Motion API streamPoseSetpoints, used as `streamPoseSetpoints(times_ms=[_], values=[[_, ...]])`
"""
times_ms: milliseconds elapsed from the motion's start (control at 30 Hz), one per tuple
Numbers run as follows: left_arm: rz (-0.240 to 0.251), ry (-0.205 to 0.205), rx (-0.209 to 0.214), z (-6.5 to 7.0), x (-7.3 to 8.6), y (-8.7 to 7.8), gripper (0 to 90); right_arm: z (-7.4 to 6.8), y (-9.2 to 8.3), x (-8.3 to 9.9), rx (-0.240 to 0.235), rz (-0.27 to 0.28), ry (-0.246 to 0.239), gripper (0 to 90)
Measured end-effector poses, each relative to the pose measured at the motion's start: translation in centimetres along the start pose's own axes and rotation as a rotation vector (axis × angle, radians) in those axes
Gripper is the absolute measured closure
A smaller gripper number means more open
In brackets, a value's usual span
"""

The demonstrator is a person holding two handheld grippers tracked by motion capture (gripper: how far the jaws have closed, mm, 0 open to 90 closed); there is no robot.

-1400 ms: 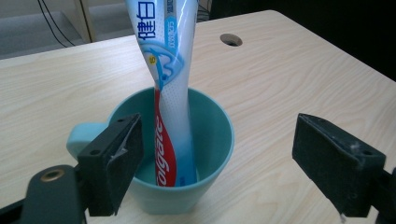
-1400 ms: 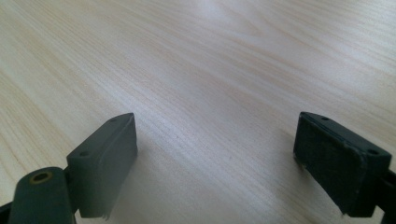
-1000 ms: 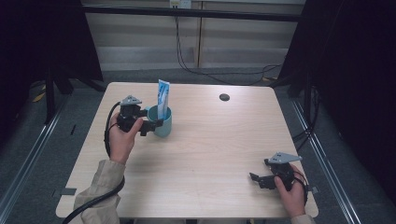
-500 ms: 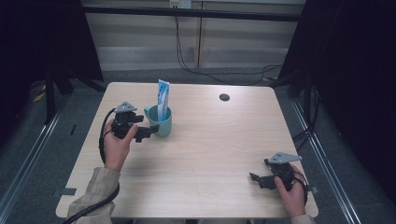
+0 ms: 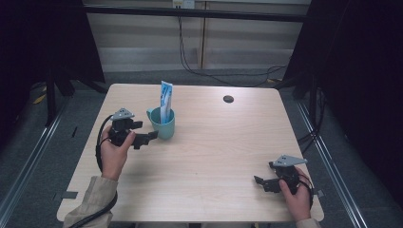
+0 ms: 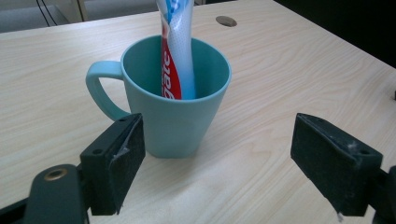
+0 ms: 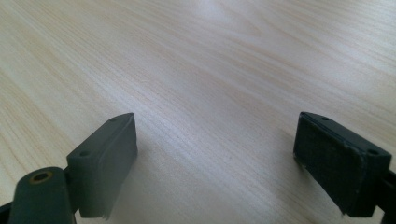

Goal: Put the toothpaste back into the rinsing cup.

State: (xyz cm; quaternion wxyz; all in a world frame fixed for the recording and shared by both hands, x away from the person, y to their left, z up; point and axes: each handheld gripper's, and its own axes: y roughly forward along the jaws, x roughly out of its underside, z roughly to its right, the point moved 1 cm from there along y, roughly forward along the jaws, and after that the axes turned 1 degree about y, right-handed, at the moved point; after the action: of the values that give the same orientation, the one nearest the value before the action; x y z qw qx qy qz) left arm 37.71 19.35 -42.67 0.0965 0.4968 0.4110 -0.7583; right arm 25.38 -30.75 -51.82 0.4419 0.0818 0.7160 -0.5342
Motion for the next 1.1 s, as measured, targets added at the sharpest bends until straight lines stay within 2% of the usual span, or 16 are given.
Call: streamPoseSetpoints(times_ms=[567,1100], values=[[-0.01,-0.017,-0.001,-0.4,2.3,-0.1,18.0,0.0,0.0,0.0,0.0,0.0,0.0,13.1],[-0.041,-0.018,-0.002,-0.4,4.8,0.2,18.3,0.0,0.0,0.0,-0.002,0.0,-0.002,13.1]])
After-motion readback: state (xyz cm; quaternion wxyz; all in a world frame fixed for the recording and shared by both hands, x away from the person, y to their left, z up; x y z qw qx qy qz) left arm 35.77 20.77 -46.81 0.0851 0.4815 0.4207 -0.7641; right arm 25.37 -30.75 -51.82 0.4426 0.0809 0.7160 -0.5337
